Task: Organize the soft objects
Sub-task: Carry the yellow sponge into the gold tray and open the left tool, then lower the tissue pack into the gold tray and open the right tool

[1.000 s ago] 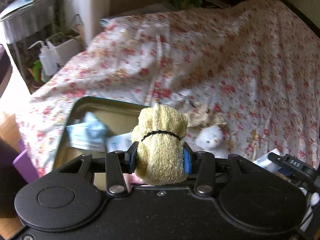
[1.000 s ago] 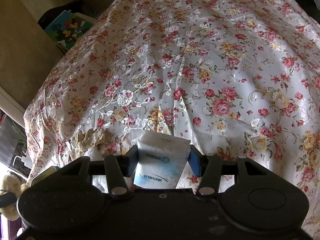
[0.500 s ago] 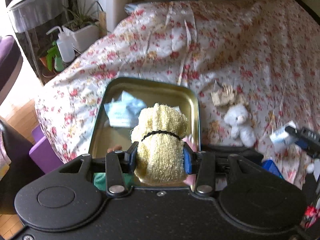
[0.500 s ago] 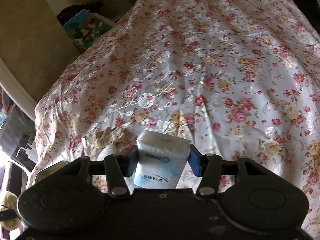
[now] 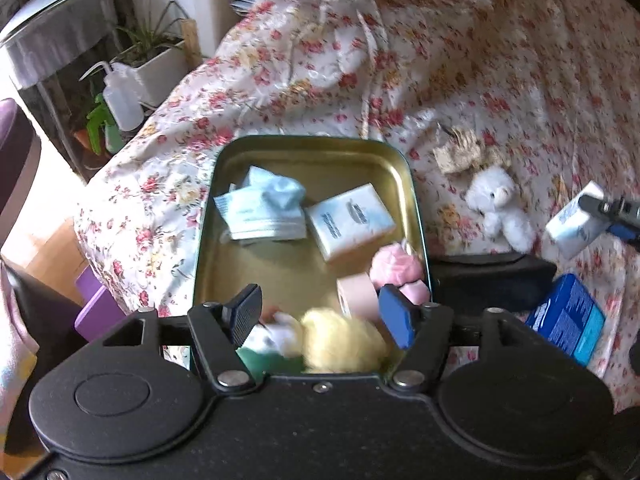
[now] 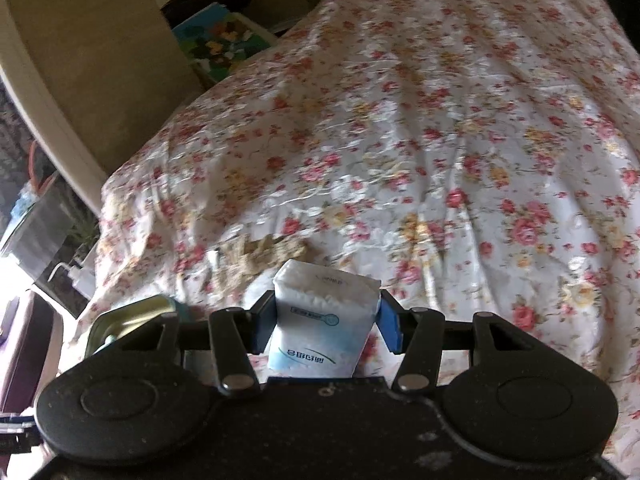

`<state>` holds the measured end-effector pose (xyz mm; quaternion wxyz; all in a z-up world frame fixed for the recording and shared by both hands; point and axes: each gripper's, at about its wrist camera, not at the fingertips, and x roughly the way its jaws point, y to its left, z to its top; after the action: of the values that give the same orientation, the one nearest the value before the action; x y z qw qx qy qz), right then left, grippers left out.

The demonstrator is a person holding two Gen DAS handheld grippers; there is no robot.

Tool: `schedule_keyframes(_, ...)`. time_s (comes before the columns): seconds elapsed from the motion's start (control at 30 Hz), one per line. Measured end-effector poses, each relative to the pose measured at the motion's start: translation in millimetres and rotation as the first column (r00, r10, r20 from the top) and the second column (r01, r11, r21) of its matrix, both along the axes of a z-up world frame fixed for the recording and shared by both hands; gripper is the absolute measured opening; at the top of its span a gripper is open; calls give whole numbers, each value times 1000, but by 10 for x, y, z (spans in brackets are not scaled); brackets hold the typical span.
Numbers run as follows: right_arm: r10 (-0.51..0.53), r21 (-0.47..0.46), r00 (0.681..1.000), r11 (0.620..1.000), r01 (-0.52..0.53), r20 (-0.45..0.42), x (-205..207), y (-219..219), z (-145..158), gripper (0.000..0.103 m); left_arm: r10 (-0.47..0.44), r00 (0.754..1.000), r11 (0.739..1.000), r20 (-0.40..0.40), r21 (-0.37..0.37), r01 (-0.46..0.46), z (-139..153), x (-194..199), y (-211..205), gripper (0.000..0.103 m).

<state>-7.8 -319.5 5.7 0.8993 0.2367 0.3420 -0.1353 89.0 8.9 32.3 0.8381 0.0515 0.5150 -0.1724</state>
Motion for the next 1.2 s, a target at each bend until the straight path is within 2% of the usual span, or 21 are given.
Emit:
schedule_keyframes(0.2,86,-11,996,996,-86,23,115,370,123,52,111,994,990,-25,-87,-113,85,112,242,62)
schedule_keyframes(0.37,165,-35,986,986,-164,31,331,762,252,52,176,984,979,-32,-95,-179,87,156,379,62)
schedule_keyframes(0.57,239,-66,971,969,-238,5,787,1257,320,52,199,979,977,-36,-74,-201,63,164,477,62)
schedule_keyframes(0.73,311,-79,950,947,-311,-12,1124,1666,333,53,212,977,972,-35,-93,-215,98,163,558,62)
schedule_keyframes(0.83,350,-78,937,933,-350,-20,1289,1867,324,57,218,975,969,-34,-107,-221,122,167,589,63)
schedule_keyframes(0.87,357,-76,934,931,-358,-23,1333,1912,312,61,220,975,969,-33,-109,-223,126,167,598,63)
schedule_keyframes(1.03,375,-71,926,924,-377,-42,1343,2002,259,62,221,975,968,-31,-113,-223,133,170,618,63)
schedule_keyframes(1.2,356,-71,934,931,-358,-42,1236,1861,248,62,223,975,968,-29,-114,-224,135,174,624,63)
